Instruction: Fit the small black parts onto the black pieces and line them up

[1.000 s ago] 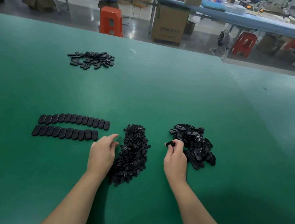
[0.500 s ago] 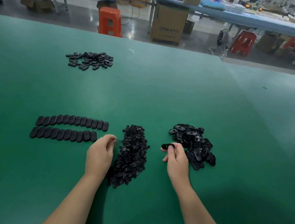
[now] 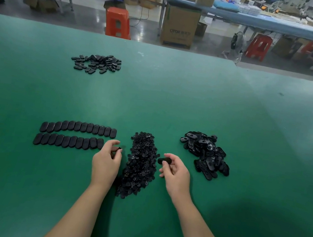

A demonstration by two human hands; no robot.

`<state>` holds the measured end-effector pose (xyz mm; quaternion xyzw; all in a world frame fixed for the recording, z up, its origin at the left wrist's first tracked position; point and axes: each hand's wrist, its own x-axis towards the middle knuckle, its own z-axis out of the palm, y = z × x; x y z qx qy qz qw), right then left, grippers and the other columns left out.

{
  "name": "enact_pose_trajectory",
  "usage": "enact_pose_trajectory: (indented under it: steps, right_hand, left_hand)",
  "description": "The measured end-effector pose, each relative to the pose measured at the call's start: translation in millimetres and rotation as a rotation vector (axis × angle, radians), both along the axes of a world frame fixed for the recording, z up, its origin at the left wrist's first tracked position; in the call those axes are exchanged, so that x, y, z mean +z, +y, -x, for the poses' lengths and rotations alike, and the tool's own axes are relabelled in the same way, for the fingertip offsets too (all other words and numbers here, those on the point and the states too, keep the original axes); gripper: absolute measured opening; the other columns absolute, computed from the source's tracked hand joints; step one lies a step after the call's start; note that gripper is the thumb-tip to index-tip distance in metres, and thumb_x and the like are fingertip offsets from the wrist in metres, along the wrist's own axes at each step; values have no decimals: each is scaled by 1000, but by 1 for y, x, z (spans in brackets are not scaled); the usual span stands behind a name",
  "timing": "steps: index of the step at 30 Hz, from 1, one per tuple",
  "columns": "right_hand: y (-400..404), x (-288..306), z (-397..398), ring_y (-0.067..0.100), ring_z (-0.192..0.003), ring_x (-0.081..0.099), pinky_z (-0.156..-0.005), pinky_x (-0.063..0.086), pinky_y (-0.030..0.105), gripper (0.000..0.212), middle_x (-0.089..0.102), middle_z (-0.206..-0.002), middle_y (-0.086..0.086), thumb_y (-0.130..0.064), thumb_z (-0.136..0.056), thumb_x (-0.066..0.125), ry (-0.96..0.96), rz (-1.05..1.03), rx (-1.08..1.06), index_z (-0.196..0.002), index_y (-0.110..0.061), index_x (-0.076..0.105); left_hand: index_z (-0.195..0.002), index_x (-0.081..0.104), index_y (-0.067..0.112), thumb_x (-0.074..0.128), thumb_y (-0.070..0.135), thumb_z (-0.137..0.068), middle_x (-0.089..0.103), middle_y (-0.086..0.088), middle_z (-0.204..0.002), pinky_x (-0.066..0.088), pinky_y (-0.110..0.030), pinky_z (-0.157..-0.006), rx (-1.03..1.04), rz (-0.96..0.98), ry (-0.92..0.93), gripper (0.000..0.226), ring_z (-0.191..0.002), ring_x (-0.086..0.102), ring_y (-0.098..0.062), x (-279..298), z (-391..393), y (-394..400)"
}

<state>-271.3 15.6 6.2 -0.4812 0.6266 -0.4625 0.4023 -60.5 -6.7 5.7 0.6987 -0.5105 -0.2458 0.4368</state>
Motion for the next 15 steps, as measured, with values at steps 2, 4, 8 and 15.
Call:
enact_pose_trajectory:
  steps: [2,4,8,15]
  right_hand:
    - [0,-1,0,12,-74,73,-71,61,30,16,73,-80,-1,-6,-99,60,-7,5,-17,-98,-22,61]
    - [-1,-1,-1,13,-73,74,-67,60,27,10,74,-82,-4,-10,-100,61,-12,19,-32,-95,-17,54]
    - [-1,1,-3,13,-73,74,-65,60,26,11,76,-99,-10,-14,-104,54,-11,53,-34,-99,-21,46]
    - [1,3,-2,9,-71,67,-66,57,24,17,73,-91,-12,-21,-104,55,41,39,13,-101,-36,63]
  left_hand:
    - [-111,65,18,66,14,-95,69,7,-95,44,-15,-72,0,-1,1,17,-85,64,-8,0,0,0]
    - [-102,67,21,67,15,-94,69,13,-91,47,-12,-73,-18,-12,1,11,-85,65,-2,1,1,0]
    - [-94,71,27,68,14,-93,69,18,-80,47,-10,-63,-33,-35,-9,13,-72,63,2,1,0,2]
    - [-104,77,25,65,12,-94,70,16,-92,39,-3,-64,-72,-31,-72,20,-75,58,9,1,-1,3]
